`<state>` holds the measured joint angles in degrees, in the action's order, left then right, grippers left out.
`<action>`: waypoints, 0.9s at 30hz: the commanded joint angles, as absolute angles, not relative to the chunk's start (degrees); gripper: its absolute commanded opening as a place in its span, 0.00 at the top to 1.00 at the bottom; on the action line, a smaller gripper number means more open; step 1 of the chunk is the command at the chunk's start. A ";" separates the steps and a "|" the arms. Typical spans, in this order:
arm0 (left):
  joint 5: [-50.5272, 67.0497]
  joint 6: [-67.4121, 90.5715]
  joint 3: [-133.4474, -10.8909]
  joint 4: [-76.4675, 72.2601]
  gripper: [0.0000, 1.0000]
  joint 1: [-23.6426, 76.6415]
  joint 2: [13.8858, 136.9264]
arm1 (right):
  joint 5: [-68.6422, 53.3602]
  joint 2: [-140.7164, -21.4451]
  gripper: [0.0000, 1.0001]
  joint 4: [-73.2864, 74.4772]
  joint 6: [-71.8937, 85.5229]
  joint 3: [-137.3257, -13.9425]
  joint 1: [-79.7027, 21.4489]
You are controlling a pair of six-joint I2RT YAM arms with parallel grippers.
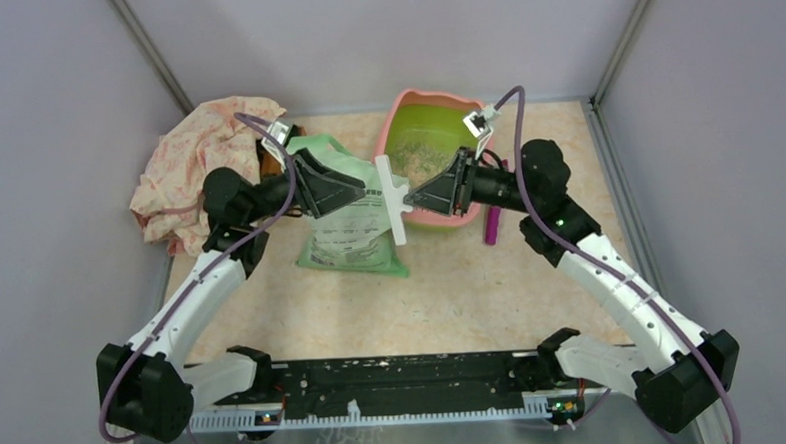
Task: Fill the litter box with clean litter
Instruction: Pick up the clamp at the center of the board.
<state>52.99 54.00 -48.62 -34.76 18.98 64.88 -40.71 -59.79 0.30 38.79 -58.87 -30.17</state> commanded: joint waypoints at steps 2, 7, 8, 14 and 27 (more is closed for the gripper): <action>55.95 53.99 -48.45 -37.35 0.29 18.95 62.77 | -50.76 -59.74 1.00 -21.69 53.73 -56.71 -25.41; 55.99 52.30 -48.64 -36.04 0.29 17.71 59.43 | -58.24 -63.24 1.00 -52.51 78.89 -51.95 -22.87; 56.06 52.42 -48.49 -36.01 0.29 17.19 58.83 | -58.85 -64.61 1.00 -60.46 84.84 -51.26 -22.85; 56.91 53.20 -46.63 -36.82 0.30 15.50 56.52 | -56.58 -74.38 1.00 -98.68 117.17 -49.46 -23.36; 58.37 64.73 -44.00 -51.63 0.18 14.41 56.52 | -58.51 -76.53 1.00 -97.99 117.69 -54.17 -29.21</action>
<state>57.12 57.87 -44.05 -40.47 14.68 56.45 -58.39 -75.37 -87.85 116.60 -51.00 -28.51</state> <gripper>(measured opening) 0.782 0.269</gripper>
